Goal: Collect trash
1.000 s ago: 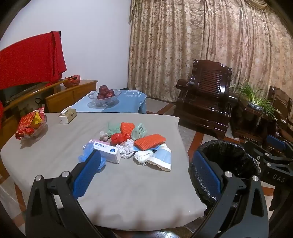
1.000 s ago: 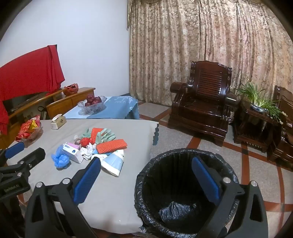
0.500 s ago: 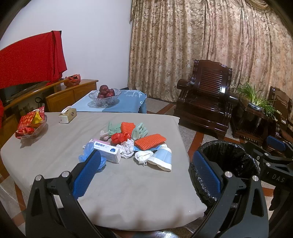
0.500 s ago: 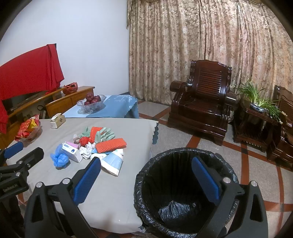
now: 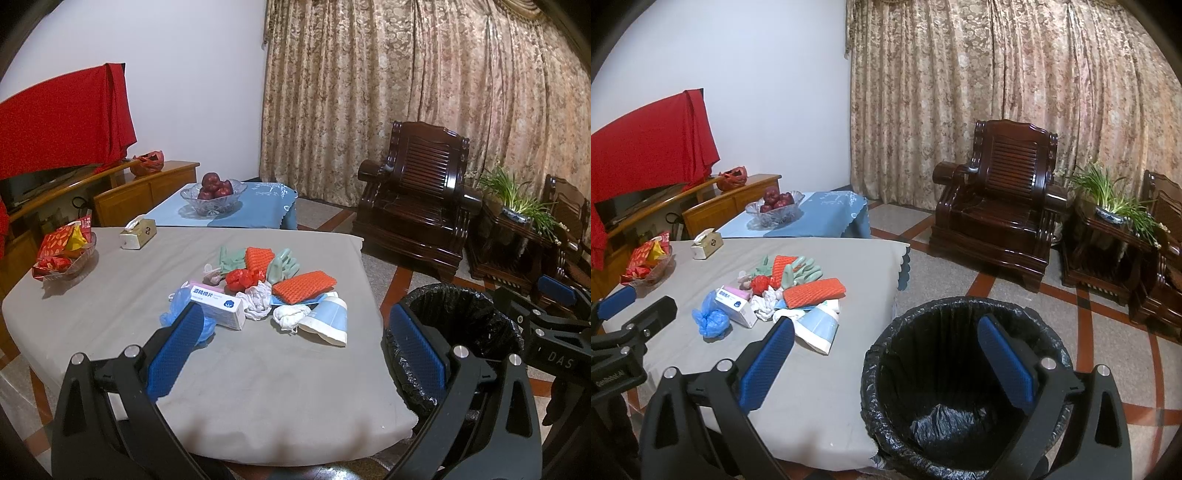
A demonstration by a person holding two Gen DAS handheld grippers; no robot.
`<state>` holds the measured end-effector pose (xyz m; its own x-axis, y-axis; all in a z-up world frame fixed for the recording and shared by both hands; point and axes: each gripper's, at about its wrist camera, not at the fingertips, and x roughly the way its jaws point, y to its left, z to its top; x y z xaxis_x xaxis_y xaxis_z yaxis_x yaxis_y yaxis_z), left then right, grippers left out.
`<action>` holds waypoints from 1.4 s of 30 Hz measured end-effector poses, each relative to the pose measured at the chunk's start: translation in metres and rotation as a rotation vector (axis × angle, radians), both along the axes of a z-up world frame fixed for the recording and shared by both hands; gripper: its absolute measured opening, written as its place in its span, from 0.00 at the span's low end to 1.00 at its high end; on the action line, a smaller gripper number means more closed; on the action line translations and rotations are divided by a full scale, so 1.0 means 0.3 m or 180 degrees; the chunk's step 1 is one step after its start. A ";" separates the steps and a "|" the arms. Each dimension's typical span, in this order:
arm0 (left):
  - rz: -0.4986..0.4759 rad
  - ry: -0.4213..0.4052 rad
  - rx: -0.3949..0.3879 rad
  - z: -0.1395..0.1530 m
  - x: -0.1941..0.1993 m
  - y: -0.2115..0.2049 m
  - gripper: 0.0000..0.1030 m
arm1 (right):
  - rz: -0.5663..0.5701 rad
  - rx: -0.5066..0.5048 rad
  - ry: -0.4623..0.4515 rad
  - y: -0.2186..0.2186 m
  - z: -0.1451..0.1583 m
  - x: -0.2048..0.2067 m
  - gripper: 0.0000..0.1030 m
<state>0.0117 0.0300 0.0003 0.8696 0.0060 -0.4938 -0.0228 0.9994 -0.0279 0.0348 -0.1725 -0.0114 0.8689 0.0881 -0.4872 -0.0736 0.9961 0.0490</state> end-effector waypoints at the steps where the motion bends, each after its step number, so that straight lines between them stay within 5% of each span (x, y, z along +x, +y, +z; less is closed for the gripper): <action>1: -0.0001 0.0000 0.0000 -0.001 0.003 0.007 0.95 | 0.0002 -0.0004 0.0009 -0.001 -0.004 0.007 0.94; 42: 0.0026 0.0011 -0.0002 -0.009 -0.007 -0.002 0.95 | -0.0006 0.0002 0.0034 -0.011 -0.062 0.010 0.94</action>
<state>0.0096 0.0295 -0.0023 0.8678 0.0129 -0.4968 -0.0311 0.9991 -0.0284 0.0377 -0.1757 -0.0299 0.8637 0.0868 -0.4965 -0.0711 0.9962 0.0504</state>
